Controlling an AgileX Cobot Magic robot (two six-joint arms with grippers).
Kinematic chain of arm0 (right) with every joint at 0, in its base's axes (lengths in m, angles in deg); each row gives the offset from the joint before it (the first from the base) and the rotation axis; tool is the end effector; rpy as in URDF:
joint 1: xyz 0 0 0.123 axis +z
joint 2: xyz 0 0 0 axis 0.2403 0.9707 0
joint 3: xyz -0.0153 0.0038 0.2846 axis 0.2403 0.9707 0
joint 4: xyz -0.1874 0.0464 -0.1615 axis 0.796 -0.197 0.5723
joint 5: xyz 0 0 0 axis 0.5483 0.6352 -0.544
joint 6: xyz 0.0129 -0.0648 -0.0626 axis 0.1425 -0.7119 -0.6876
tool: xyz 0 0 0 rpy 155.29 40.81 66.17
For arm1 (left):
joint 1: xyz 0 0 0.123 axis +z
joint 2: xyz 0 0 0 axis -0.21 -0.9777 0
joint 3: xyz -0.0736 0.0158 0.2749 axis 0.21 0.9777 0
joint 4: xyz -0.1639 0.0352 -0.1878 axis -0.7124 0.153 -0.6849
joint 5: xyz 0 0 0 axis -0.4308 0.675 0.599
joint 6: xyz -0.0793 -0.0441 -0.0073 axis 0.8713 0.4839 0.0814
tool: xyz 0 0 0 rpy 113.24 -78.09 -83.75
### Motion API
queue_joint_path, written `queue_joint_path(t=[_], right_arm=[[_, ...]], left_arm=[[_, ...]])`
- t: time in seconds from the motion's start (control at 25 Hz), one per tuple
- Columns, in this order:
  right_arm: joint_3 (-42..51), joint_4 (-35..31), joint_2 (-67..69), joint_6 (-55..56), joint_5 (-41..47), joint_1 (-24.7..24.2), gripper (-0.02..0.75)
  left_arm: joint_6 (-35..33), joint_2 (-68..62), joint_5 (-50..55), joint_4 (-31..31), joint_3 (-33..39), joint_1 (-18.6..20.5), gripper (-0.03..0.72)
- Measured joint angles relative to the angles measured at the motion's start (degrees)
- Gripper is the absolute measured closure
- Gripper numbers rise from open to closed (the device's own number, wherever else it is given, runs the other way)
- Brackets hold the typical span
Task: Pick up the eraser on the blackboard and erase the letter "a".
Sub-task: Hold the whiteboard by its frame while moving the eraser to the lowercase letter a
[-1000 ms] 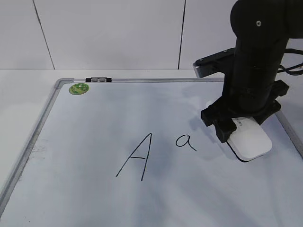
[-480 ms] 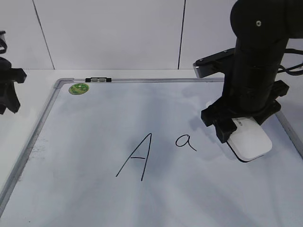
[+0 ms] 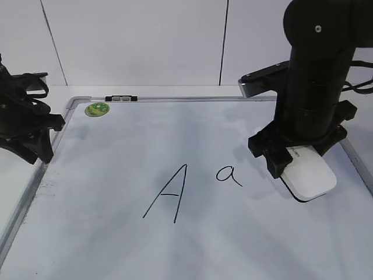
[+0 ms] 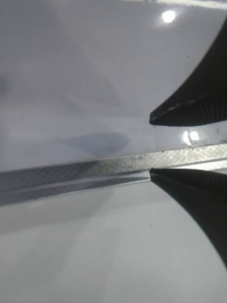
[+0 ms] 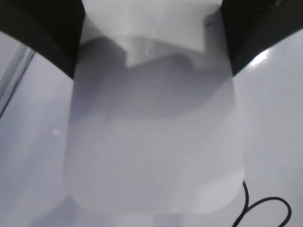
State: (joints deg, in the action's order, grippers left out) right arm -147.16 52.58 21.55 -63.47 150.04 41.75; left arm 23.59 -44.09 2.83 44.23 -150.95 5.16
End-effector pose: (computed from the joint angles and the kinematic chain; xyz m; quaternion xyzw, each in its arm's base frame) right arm 0.3063 0.1435 0.2411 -0.1803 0.9793 -0.0777 0.0499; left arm 0.3685 -0.0595 0.1773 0.0300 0.9955 -0.0830 0.0341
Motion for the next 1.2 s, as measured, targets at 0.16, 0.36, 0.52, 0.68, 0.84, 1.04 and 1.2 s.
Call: queue_joint_path(t=[0.16, 0.36, 0.52, 0.68, 0.84, 1.04, 1.2], right_arm=[[0.00, 0.00, 0.00, 0.00, 0.23, 0.00, 0.176], [0.00, 0.00, 0.00, 0.00, 0.35, 0.00, 0.176], [0.00, -0.03, 0.00, 0.00, 0.37, 0.00, 0.176], [0.00, -0.13, 0.00, 0.00, 0.48, 0.00, 0.176], [0.00, -0.16, 0.00, 0.00, 0.48, 0.00, 0.176], [0.00, -0.16, 0.00, 0.00, 0.48, 0.00, 0.176], [0.00, -0.16, 0.00, 0.00, 0.48, 0.00, 0.176]], left_arm=[[1.45, -0.99, -1.41, 1.03, 0.00, 0.00, 0.471], [2.38, -1.62, -3.30, 1.51, 0.00, 0.00, 0.472], [3.75, -1.62, -4.70, 2.63, -0.11, 0.00, 0.472], [4.64, -1.62, -5.06, 3.66, -0.11, 0.00, 0.472], [5.08, -1.62, -5.15, 3.68, -0.11, 0.48, 0.472], [5.31, -1.62, -5.15, 3.68, -0.11, 1.00, 0.473], [5.31, -2.25, -5.15, 3.82, -0.11, 1.00, 0.473]])
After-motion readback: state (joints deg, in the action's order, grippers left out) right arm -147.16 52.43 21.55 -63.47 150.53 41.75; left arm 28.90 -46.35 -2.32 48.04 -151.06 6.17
